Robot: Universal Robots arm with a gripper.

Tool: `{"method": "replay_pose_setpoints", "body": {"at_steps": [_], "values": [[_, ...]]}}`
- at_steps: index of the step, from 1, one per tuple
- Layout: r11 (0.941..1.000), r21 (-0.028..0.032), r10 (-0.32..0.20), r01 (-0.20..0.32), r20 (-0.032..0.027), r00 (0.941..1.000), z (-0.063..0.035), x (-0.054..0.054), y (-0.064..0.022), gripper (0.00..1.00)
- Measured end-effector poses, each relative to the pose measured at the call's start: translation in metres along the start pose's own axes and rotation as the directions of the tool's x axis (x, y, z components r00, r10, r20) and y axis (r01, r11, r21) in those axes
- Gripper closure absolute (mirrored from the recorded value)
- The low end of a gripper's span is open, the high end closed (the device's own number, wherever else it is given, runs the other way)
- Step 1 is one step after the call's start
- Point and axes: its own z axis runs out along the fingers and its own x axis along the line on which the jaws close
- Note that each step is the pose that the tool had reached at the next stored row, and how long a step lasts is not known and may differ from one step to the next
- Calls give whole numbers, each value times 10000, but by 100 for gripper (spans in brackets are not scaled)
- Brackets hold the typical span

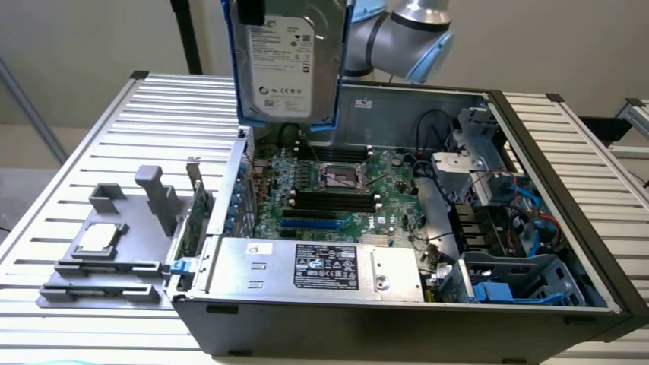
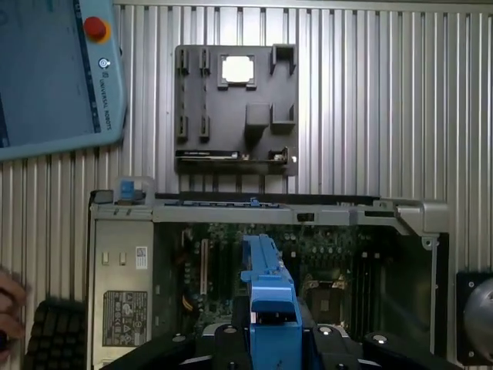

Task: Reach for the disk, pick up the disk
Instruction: 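Pick up the disk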

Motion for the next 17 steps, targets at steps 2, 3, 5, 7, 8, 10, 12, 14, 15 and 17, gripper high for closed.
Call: {"method": "replay_pose_setpoints", "body": {"at_steps": [2,3,5,7,8,10,12,14,15,17], "values": [[10000,1,1,-1,2,10000,-5,35,-88,68],[10000,0,-1,1,2,10000,-9,53,-133,68],[10000,0,0,0,3,10000,-15,89,-224,68],[10000,0,0,0,4,10000,-20,124,-313,68],[10000,0,1,-1,5,10000,-23,142,-360,68],[10000,-1,0,0,6,10000,-29,178,-449,68],[10000,0,0,0,7,10000,-33,213,-537,68],[10000,0,1,-1,9,10000,-38,248,-623,68],[10000,-1,0,0,10,10000,-40,267,-670,68],[10000,0,0,0,15,10000,-42,302,-750,68]]}}
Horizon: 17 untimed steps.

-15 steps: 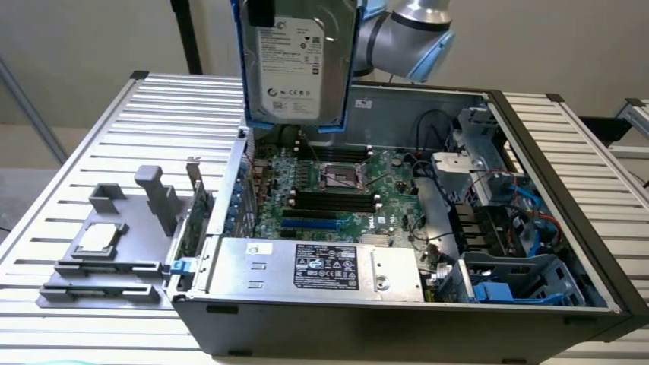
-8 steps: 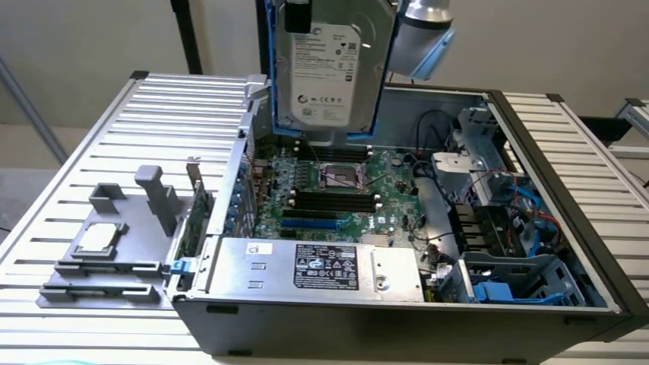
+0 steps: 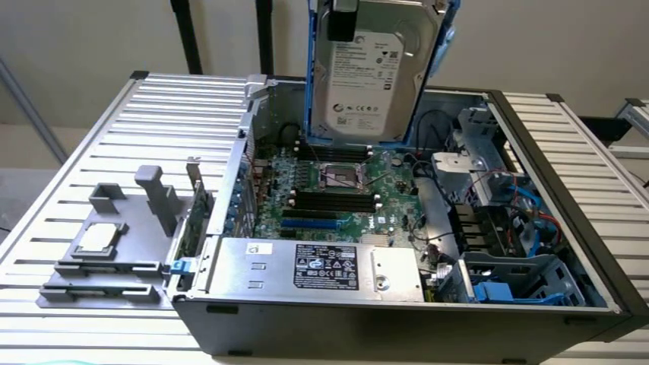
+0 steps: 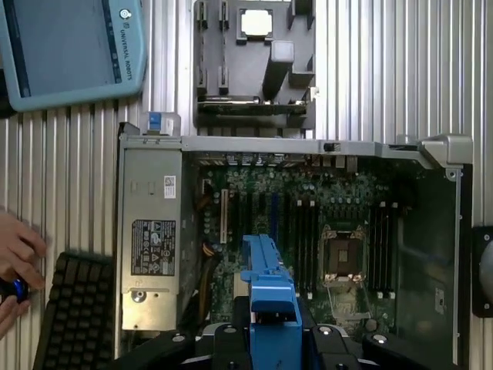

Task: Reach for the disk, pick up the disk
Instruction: 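Pick up the disk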

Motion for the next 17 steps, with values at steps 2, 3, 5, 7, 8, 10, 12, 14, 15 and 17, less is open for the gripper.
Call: {"method": "replay_pose_setpoints", "body": {"at_steps": [2,3,5,7,8,10,12,14,15,17], "values": [[10000,-1,0,0,4,10000,-2,36,-78,68],[10000,0,-1,1,6,10000,-3,54,-116,68],[10000,0,-1,1,10,10000,-5,91,-191,68],[10000,-1,0,0,14,10000,-7,130,-268,68],[10000,0,0,0,16,10000,-7,149,-307,68],[10000,0,0,0,21,10000,-9,186,-381,68],[10000,0,-1,1,25,10000,-11,222,-454,68],[10000,-1,0,0,29,10000,-12,260,-529,68],[10000,-1,0,0,31,10000,-13,280,-569,68],[10000,0,-1,1,35,10000,-15,317,-644,68]]}}
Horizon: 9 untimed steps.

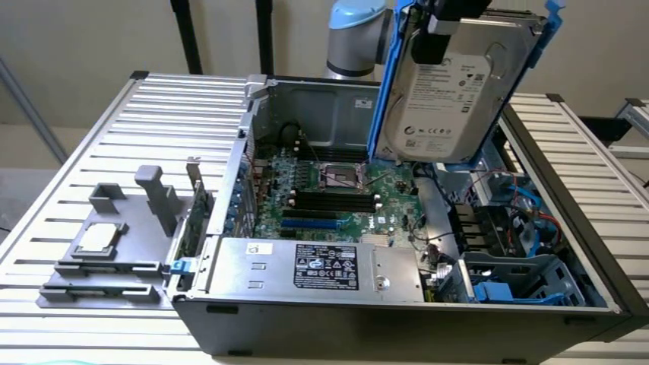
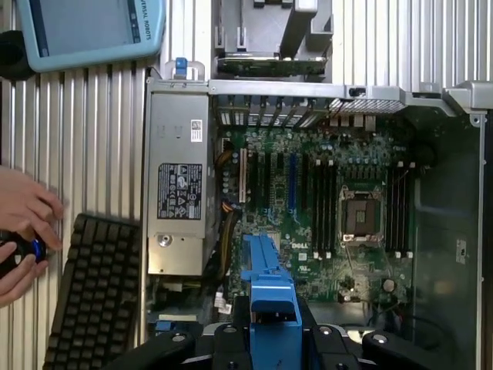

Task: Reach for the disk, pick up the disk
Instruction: 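Pick up the disk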

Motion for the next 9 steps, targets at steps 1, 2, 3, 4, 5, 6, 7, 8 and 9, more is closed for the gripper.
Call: {"method": "replay_pose_setpoints", "body": {"at_steps": [1,2,3,4,5,6,7,8,9], "values": [[10000,0,0,0,1,10000,-1,19,-39,68],[10000,0,1,-1,3,10000,-2,38,-77,68],[10000,0,0,0,4,10000,-3,56,-113,68],[10000,0,0,0,7,10000,-4,76,-152,68],[10000,0,0,0,8,10000,-5,95,-190,68],[10000,0,0,0,10,10000,-5,113,-228,68],[10000,0,0,0,12,10000,-6,132,-265,68],[10000,0,0,0,12,10000,-8,151,-303,68],[10000,0,1,-1,12,10000,-9,171,-340,68]]}}
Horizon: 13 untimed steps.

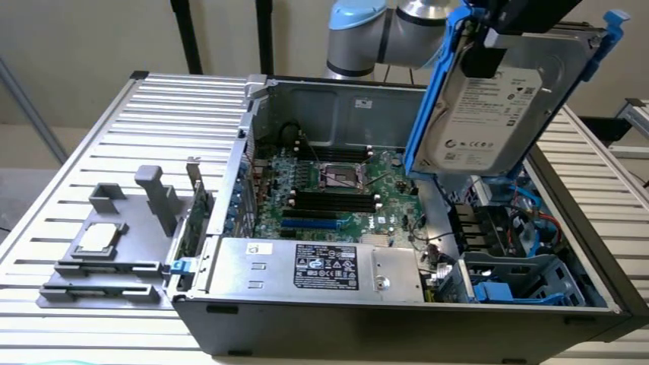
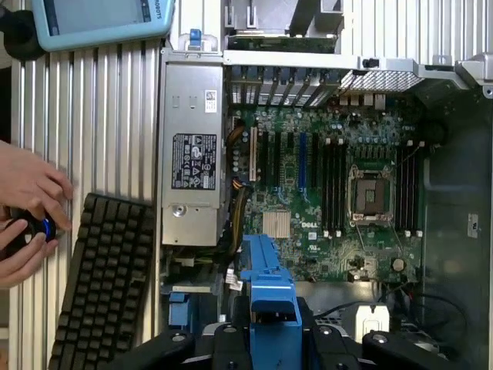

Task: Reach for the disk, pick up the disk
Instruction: 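Pick up the disk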

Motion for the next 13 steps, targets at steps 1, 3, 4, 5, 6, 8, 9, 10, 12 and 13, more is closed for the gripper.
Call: {"method": "replay_pose_setpoints", "body": {"at_steps": [1,3,4,5,6,8,9,10,12,13], "values": [[10000,0,-1,1,1,10000,0,20,-38,68],[10000,0,-1,1,3,10000,-2,61,-116,68],[10000,0,-1,1,4,10000,-3,81,-155,68],[10000,0,-1,1,4,10000,-4,101,-192,68],[10000,0,-1,1,4,10000,-5,120,-229,68],[10000,0,0,0,5,10000,-7,160,-305,68],[10000,0,0,0,6,10000,-7,180,-341,68],[10000,0,-1,1,6,10000,-8,200,-378,68],[10000,0,0,0,6,10000,-10,239,-445,68],[10000,0,0,0,7,10000,-10,259,-478,68]]}}
